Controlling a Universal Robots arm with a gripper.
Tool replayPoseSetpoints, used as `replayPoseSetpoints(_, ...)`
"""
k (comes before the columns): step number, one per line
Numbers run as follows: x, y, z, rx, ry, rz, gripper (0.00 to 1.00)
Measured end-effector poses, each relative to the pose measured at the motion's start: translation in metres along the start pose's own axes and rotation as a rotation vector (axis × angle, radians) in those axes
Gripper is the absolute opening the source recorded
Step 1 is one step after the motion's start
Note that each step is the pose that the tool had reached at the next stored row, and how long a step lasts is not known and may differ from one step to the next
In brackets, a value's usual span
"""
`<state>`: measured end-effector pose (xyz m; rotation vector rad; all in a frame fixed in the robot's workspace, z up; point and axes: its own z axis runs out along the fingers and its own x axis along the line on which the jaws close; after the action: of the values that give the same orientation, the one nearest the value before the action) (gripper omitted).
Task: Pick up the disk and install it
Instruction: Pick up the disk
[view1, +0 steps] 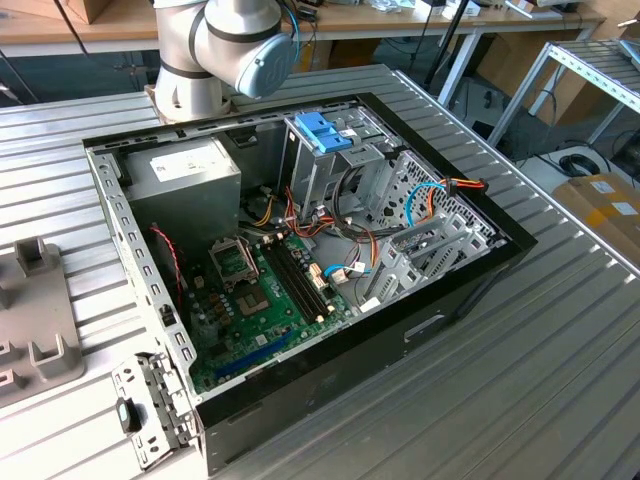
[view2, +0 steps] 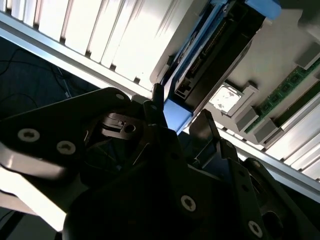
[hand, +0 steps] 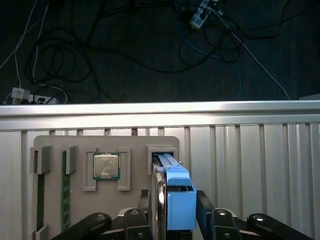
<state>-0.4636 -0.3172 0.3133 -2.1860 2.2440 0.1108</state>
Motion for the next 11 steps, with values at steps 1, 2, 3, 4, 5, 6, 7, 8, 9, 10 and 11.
replayPoseSetpoints(1,0.0001,-0.0001,0.0017,-0.0001,0.0001,-0.001,0.48)
replayPoseSetpoints(2,0.0003,-0.0002,0.0049,-0.0002,0.0002,-0.004,0.48)
replayPoseSetpoints(3,0.0004,-0.0003,0.0065,-0.0002,0.0002,-0.005,0.48)
replayPoseSetpoints(4,0.0004,-0.0003,0.0078,-0.0003,0.0003,-0.005,0.48)
replayPoseSetpoints(5,0.0005,-0.0004,0.0094,-0.0003,0.0003,-0.006,0.48)
replayPoseSetpoints(6,0.0006,-0.0004,0.0104,-0.0004,0.0003,-0.007,0.48)
replayPoseSetpoints(7,0.0007,-0.0005,0.012,-0.0005,0.0004,-0.008,0.48)
replayPoseSetpoints(8,0.0007,-0.0006,0.0132,-0.0005,0.0004,-0.008,0.48)
replayPoseSetpoints(9,0.0008,-0.0006,0.0145,-0.0005,0.0004,-0.009,0.48)
replayPoseSetpoints(10,0.0009,-0.0007,0.0156,-0.0005,0.0005,-0.009,0.48)
replayPoseSetpoints(11,0.0009,-0.0007,0.017,-0.0006,0.0005,-0.01,0.48)
